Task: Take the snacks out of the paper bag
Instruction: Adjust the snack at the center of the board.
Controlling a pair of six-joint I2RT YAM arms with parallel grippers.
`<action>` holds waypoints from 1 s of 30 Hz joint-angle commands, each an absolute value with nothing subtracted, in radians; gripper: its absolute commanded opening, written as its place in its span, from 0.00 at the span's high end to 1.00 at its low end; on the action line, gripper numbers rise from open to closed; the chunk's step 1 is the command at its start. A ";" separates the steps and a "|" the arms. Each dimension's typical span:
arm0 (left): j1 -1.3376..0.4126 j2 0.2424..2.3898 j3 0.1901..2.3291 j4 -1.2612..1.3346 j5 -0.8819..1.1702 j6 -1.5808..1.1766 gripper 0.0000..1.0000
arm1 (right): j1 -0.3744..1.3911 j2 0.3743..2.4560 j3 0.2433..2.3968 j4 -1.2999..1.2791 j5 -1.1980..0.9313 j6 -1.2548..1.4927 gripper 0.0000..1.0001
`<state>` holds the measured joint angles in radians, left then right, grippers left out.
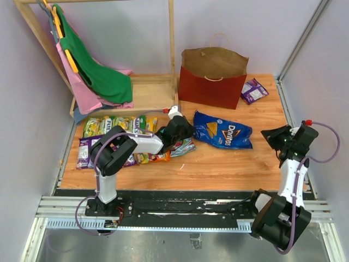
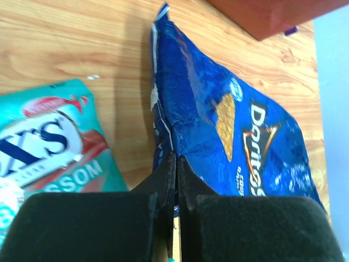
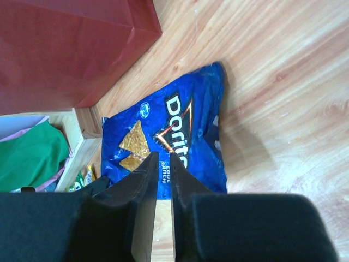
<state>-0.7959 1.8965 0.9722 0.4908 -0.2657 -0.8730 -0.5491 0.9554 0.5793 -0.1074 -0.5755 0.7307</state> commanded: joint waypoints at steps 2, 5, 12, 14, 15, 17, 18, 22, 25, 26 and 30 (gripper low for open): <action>-0.876 1.923 1.052 0.558 -0.287 -0.894 0.99 | -0.415 0.946 0.663 -0.101 -0.503 0.633 0.78; -0.920 1.953 1.119 0.521 -0.313 -0.869 0.99 | -0.277 1.048 0.717 -0.124 -0.485 0.587 0.77; -1.002 1.959 1.171 0.433 -0.493 -0.744 0.99 | -0.132 1.301 0.754 -0.011 -0.533 0.592 0.77; -0.990 1.975 1.160 0.419 -0.494 -0.763 0.99 | -0.132 1.346 0.759 0.009 -0.516 0.601 0.76; -0.984 1.980 1.157 0.414 -0.489 -0.771 0.99 | -0.133 1.361 0.766 0.012 -0.500 0.605 0.76; -0.977 1.995 1.150 0.405 -0.497 -0.776 0.99 | -0.133 1.394 0.784 0.033 -0.479 0.629 0.76; -0.975 2.002 1.148 0.394 -0.499 -0.782 1.00 | -0.134 1.414 0.798 0.048 -0.477 0.643 0.76; -0.969 2.010 1.138 0.364 -0.517 -0.793 0.99 | -0.174 1.524 0.862 0.104 -0.475 0.666 0.80; -0.962 2.000 1.103 0.371 -0.524 -0.805 0.99 | -0.239 1.629 0.879 0.176 -0.514 0.708 0.90; -0.960 1.997 1.097 0.371 -0.524 -0.806 0.99 | -0.261 1.657 0.873 0.197 -0.522 0.722 0.92; -0.957 1.990 1.078 0.370 -0.526 -0.819 1.00 | -0.344 1.746 0.802 0.302 -0.510 0.784 0.93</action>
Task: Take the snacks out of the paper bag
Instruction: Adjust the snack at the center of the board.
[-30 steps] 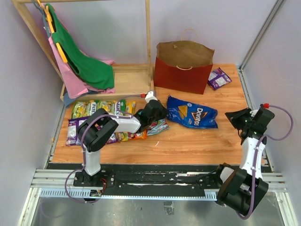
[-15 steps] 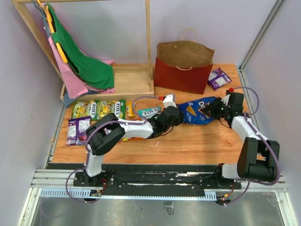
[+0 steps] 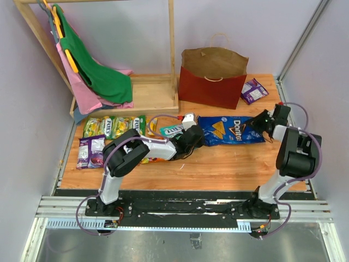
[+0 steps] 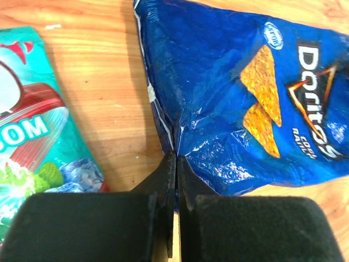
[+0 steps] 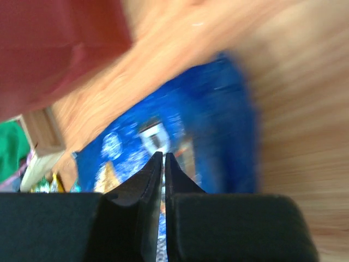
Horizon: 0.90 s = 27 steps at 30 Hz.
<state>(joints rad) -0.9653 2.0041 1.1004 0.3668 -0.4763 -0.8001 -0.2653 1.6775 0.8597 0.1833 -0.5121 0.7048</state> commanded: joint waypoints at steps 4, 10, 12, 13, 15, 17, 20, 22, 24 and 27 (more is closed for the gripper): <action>-0.957 1.997 1.070 0.368 -0.513 -0.833 0.99 | -0.398 1.791 0.741 0.373 -0.497 0.841 0.94; -0.957 1.990 1.062 0.371 -0.516 -0.843 1.00 | -0.426 1.814 0.755 0.336 -0.437 0.830 0.94; -0.957 1.987 1.060 0.390 -0.500 -0.827 0.99 | -0.429 1.829 0.768 0.341 -0.440 0.833 0.94; -0.957 1.987 1.061 0.403 -0.488 -0.820 0.99 | -0.430 1.837 0.777 0.344 -0.442 0.836 0.94; -0.957 1.994 1.066 0.424 -0.465 -0.811 0.99 | -0.429 1.848 0.789 0.364 -0.447 0.850 0.94; -0.957 2.008 1.087 0.431 -0.441 -0.806 1.00 | -0.425 1.858 0.814 0.370 -0.458 0.854 0.94; -0.957 2.031 1.129 0.425 -0.410 -0.793 0.99 | -0.411 1.863 0.880 0.368 -0.496 0.843 0.92; -0.957 2.042 1.151 0.425 -0.391 -0.784 0.96 | -0.398 1.864 0.942 0.349 -0.542 0.826 0.87; -0.956 2.046 1.162 0.426 -0.381 -0.772 0.90 | -0.378 1.849 1.009 0.306 -0.588 0.798 0.77; -0.955 2.040 1.159 0.437 -0.380 -0.738 0.71 | -0.355 1.773 1.037 0.236 -0.578 0.753 0.53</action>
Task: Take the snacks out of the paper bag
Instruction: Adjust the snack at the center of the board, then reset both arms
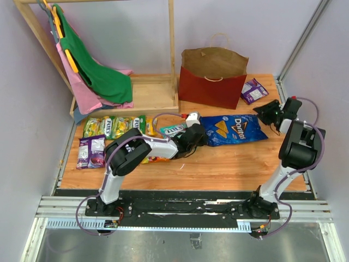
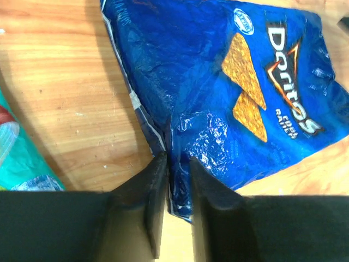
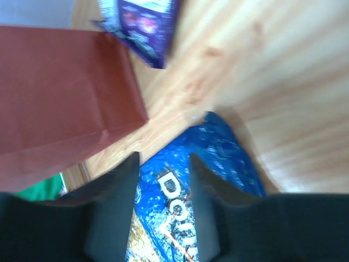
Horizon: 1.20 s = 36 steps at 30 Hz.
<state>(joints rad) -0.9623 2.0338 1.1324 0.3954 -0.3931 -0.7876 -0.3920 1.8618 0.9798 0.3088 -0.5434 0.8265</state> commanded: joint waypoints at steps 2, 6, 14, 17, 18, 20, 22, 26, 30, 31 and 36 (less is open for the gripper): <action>-0.950 2.017 1.144 0.460 -0.358 -0.699 0.30 | -0.346 1.717 1.029 0.230 -0.570 0.741 0.30; -0.934 1.938 1.146 0.502 -0.218 -0.534 0.00 | -0.344 1.639 1.016 0.238 -0.616 0.760 0.01; -0.808 1.675 1.189 0.325 0.056 -0.362 0.00 | -0.152 1.407 0.953 0.119 -0.445 0.712 0.01; -0.744 1.538 1.162 0.235 0.064 -0.327 0.00 | -0.042 1.351 0.992 0.028 -0.350 0.644 0.01; -0.720 1.489 1.141 0.217 0.051 -0.327 0.00 | -0.015 1.326 0.987 0.025 -0.331 0.633 0.01; -0.645 1.382 1.084 0.200 0.073 -0.360 0.00 | 0.027 1.266 0.971 0.008 -0.276 0.605 0.01; -0.537 1.266 1.004 0.208 0.104 -0.408 0.00 | 0.047 1.200 0.934 -0.006 -0.221 0.587 0.01; -0.397 1.062 0.885 0.136 0.073 -0.401 0.00 | 0.055 1.070 0.825 -0.026 -0.110 0.541 0.02; -0.327 0.985 0.856 0.054 0.033 -0.343 0.00 | 0.055 0.988 0.773 -0.043 -0.051 0.523 0.02; -0.301 0.991 0.853 0.044 0.039 -0.343 0.00 | 0.055 0.975 0.764 -0.035 -0.043 0.526 0.02; -0.203 1.007 0.816 0.060 0.111 -0.373 0.00 | 0.057 0.958 0.753 -0.017 -0.047 0.542 0.02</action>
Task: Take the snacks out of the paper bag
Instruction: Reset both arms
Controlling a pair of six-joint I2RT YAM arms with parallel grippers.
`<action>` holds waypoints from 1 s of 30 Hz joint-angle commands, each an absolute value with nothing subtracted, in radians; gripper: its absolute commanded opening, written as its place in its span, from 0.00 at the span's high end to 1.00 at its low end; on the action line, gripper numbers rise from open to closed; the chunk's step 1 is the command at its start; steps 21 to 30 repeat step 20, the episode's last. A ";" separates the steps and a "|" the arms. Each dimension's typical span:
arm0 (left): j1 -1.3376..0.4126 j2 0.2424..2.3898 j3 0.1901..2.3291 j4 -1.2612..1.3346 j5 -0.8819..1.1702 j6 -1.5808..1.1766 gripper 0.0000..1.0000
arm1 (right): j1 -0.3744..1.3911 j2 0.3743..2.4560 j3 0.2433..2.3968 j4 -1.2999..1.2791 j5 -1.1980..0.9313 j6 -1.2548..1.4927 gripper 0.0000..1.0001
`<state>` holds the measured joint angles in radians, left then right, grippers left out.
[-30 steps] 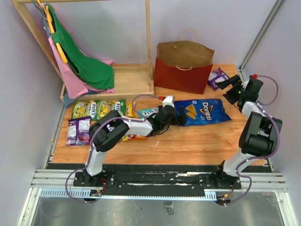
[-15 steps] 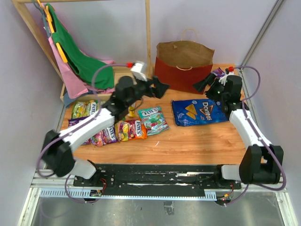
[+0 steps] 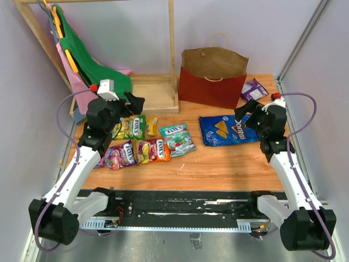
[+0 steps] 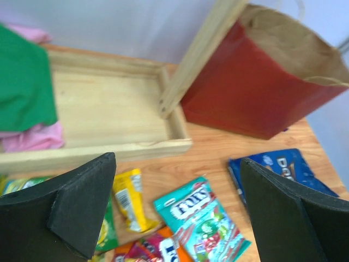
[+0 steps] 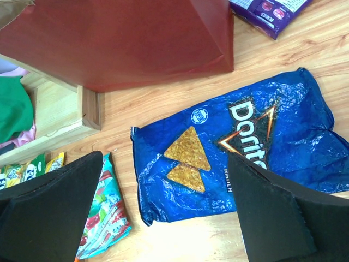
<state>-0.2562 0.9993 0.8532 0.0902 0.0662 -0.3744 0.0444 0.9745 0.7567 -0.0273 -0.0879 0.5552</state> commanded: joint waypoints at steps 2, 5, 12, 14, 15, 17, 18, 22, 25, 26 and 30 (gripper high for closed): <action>-0.195 0.992 0.797 0.080 0.111 -0.372 0.00 | 0.057 0.968 0.757 -0.013 -0.060 0.545 0.01; -0.193 0.982 0.789 0.087 0.097 -0.367 0.00 | 0.057 0.986 0.756 -0.009 -0.075 0.544 0.01; -0.192 0.973 0.768 0.106 0.095 -0.356 0.00 | 0.057 1.017 0.744 -0.004 -0.072 0.526 0.02; -0.192 0.966 0.765 0.108 0.095 -0.356 0.00 | 0.056 1.020 0.742 -0.005 -0.075 0.520 0.01; -0.192 0.963 0.764 0.108 0.095 -0.355 0.00 | 0.056 1.019 0.739 -0.003 -0.075 0.521 0.01; -0.192 0.956 0.763 0.107 0.093 -0.355 0.00 | 0.057 1.008 0.725 0.010 -0.072 0.525 0.01; -0.192 0.953 0.762 0.105 0.091 -0.356 0.00 | 0.057 1.001 0.715 0.017 -0.065 0.527 0.02; -0.191 0.947 0.758 0.106 0.090 -0.354 0.00 | 0.057 0.990 0.706 0.021 -0.057 0.508 0.02; -0.191 0.947 0.758 0.106 0.090 -0.354 0.00 | 0.057 0.990 0.706 0.021 -0.057 0.508 0.02; -0.191 0.947 0.758 0.106 0.090 -0.354 0.00 | 0.057 0.990 0.706 0.021 -0.057 0.508 0.02; -0.191 0.947 0.758 0.106 0.090 -0.354 0.00 | 0.057 0.990 0.706 0.021 -0.057 0.508 0.02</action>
